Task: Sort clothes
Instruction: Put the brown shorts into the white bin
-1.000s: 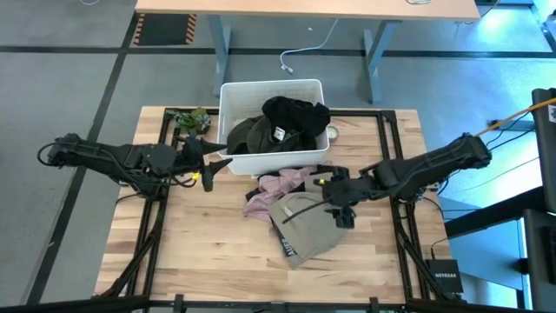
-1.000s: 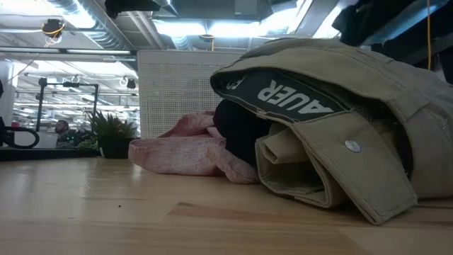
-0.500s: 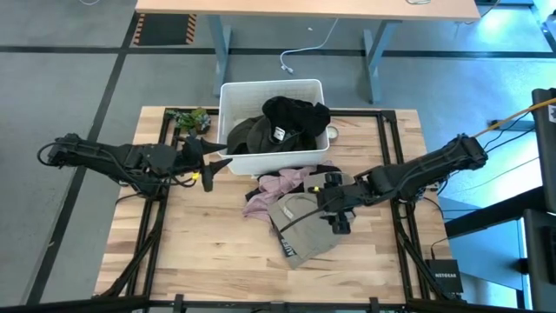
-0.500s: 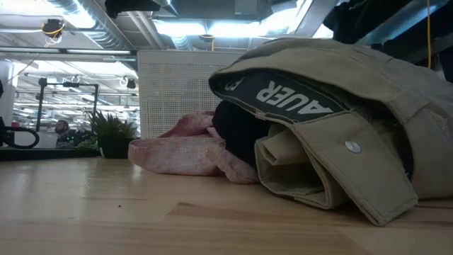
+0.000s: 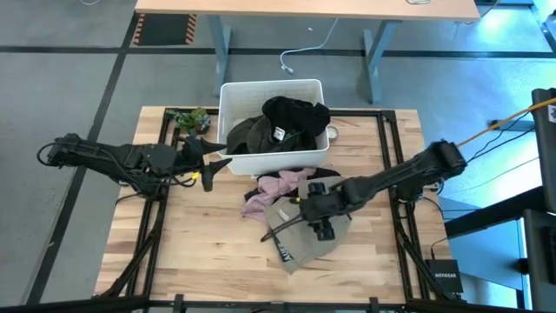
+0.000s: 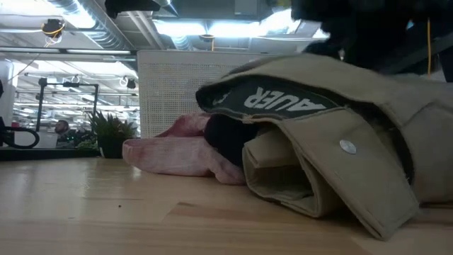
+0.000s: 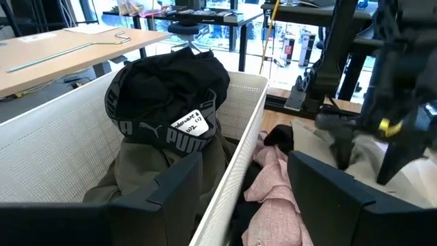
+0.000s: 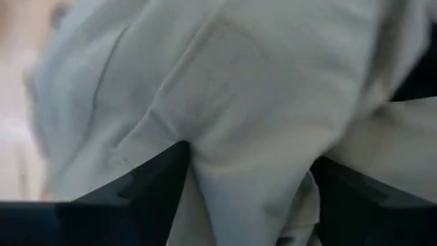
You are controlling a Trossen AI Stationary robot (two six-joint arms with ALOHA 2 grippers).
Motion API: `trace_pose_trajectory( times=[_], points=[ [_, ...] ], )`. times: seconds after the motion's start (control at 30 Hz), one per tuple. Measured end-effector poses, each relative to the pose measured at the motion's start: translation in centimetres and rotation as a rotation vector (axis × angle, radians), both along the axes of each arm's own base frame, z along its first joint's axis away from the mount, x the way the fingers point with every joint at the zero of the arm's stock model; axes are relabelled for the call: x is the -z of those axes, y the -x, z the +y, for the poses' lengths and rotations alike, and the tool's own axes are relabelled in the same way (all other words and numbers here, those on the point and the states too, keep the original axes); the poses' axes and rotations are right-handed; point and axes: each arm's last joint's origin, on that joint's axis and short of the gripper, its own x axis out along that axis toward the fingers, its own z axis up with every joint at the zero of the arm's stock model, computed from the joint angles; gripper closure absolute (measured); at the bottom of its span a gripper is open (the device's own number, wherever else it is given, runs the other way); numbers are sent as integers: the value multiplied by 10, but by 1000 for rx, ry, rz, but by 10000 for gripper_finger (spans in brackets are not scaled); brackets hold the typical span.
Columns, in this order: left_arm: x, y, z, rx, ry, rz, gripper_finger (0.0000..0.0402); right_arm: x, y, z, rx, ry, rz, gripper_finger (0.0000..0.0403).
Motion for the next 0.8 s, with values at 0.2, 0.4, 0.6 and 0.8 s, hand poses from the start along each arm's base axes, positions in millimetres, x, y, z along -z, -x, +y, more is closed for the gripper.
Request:
trace_pose_trajectory(
  times=[0.2,0.4,0.6,0.8],
  points=[
    [0,0,0,0,1,0,192,38,-9,5,-53,44,146,168],
    [0,0,0,-2,4,-2,192,45,-9,3,-60,134,163,305],
    [0,0,0,-2,6,-2,192,33,-7,5,-77,132,136,370],
    [0,0,0,-4,15,-3,192,5,-4,11,-86,160,75,356]
  ],
)
